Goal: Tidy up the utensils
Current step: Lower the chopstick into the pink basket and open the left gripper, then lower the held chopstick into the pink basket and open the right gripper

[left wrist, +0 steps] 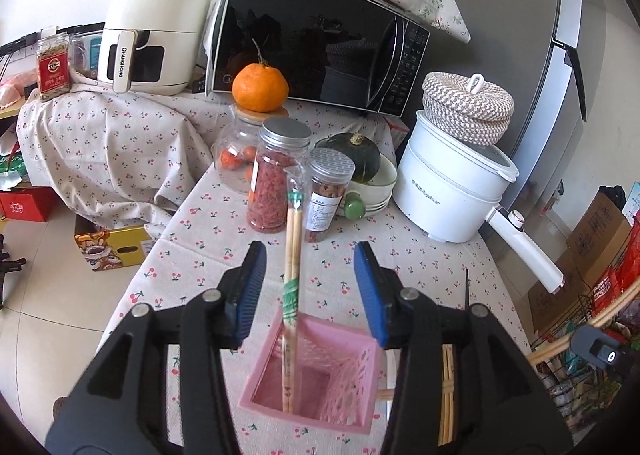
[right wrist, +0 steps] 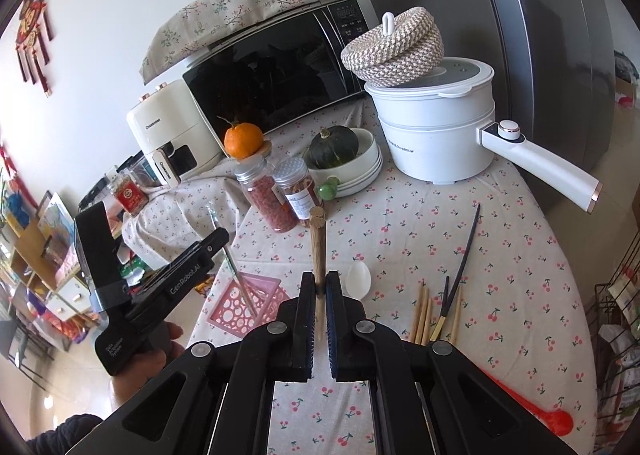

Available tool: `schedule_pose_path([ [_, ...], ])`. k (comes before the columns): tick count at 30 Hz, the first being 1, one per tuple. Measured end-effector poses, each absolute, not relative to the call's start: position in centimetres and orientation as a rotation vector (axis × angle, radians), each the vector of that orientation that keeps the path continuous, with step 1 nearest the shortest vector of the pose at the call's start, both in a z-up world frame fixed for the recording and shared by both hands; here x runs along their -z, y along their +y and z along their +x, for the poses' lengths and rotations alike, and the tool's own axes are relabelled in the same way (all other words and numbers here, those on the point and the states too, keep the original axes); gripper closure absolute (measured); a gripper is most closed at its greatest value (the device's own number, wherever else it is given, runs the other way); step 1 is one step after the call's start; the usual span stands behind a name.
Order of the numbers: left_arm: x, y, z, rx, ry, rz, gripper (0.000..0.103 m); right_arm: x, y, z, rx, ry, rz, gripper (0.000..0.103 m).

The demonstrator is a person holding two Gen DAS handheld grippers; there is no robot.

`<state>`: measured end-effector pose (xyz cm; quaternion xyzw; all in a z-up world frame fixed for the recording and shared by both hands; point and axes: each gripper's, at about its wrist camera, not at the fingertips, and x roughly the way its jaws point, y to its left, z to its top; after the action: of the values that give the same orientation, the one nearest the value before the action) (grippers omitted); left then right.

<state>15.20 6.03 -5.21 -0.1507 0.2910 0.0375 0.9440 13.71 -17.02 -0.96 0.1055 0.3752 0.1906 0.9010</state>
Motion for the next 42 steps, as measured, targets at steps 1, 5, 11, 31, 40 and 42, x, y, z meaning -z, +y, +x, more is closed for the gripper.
schedule_pose_path([
  [1,5.0,6.1,14.8,-0.068,0.610,-0.304,0.049,0.6,-17.1,13.6,-0.397,0.767,0.221,0.098],
  [5,4.5,6.2,12.8,-0.047,0.677,-0.278,0.042,-0.9,-17.1,13.3,-0.405,0.724,0.215,0.098],
  [11,5.1,6.5,9.6,-0.013,0.767,-0.265,0.034,-3.6,-17.5,12.4,-0.434,0.655,0.254,0.098],
  [31,9.0,6.6,6.5,0.081,0.937,-0.226,0.030,-0.5,-11.9,16.7,-0.488,0.753,0.231,0.098],
  [40,8.4,6.2,6.4,0.101,0.925,-0.215,0.029,2.5,-11.8,18.9,-0.474,0.853,0.271,0.098],
  [42,8.5,6.2,6.4,0.102,0.927,-0.213,0.028,2.7,-11.7,19.0,-0.473,0.857,0.266,0.097],
])
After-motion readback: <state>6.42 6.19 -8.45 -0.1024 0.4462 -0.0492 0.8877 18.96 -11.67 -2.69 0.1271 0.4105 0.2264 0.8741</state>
